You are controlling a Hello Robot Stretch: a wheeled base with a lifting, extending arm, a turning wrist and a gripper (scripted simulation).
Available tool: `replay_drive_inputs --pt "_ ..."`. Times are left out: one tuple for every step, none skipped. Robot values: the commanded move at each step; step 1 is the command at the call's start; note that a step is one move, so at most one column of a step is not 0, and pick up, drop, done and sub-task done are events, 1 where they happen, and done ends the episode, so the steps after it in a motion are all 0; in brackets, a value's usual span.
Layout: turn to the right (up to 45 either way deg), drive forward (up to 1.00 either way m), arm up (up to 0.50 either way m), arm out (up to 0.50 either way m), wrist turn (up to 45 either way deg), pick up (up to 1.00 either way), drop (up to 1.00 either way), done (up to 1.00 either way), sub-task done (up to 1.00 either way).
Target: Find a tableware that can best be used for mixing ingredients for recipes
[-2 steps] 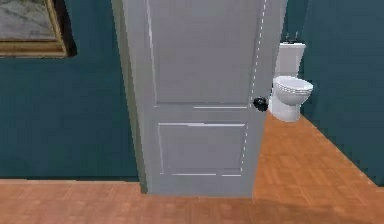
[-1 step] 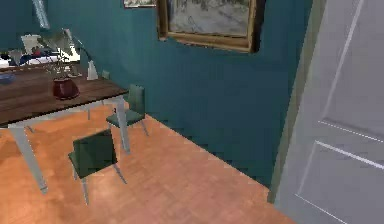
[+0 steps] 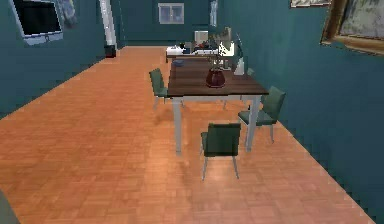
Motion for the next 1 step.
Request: replay_drive_inputs --pt "0.0 0.65 0.0 0.0 0.0 0.0 0.0 0.0 0.0"
